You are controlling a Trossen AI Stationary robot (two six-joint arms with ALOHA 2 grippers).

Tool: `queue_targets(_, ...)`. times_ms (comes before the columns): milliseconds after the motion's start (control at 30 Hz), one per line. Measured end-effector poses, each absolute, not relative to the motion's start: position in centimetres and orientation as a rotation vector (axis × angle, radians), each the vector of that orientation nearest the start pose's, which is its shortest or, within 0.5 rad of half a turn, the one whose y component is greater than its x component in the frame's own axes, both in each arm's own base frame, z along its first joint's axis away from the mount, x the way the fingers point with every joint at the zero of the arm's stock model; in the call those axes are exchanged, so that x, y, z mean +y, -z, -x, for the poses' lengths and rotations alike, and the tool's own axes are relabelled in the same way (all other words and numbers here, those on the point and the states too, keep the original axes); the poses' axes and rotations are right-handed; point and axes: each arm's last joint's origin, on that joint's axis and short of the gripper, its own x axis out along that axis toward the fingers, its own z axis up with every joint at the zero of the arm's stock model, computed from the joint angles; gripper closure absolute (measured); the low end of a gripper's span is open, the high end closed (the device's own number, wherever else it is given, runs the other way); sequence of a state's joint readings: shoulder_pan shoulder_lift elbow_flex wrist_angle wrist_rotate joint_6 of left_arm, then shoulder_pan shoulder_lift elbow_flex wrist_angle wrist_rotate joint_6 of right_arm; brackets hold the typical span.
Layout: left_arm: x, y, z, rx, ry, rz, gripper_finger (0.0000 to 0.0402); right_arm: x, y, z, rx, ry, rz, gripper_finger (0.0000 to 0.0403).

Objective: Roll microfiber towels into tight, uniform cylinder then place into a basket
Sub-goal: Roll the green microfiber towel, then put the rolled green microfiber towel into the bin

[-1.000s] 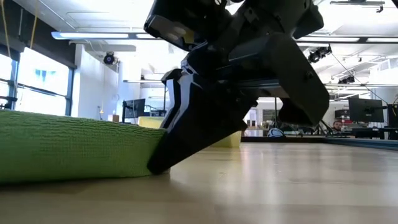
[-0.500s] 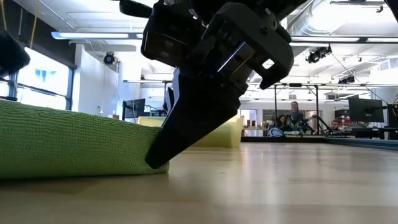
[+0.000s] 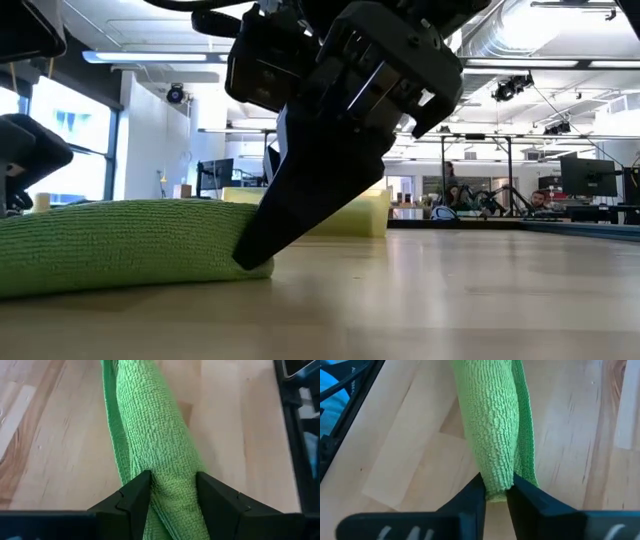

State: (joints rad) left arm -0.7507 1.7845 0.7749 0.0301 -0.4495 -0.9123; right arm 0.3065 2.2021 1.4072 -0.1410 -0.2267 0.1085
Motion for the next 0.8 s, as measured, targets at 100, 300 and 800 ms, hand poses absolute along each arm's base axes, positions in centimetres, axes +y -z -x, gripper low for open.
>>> queue_targets(100, -20.0, -10.1, -23.5, 0.876, -0.141, 0.293, 0.0249, 14.1, -10.8, -42.4, 0.969, -0.443, -0.058, 0.0327)
queue_targets(300, -20.0, -9.5, -23.5, 0.872, -0.165, 0.299, 0.0249, 13.3, -12.9, -40.6, 1.076, -0.404, 0.065, 0.0315)
queue_targets(800, -20.0, -9.5, -23.6, 0.847, -0.163, 0.289, 0.025, 18.8, -17.9, -41.0, 0.554, -0.473, 0.522, 0.025)
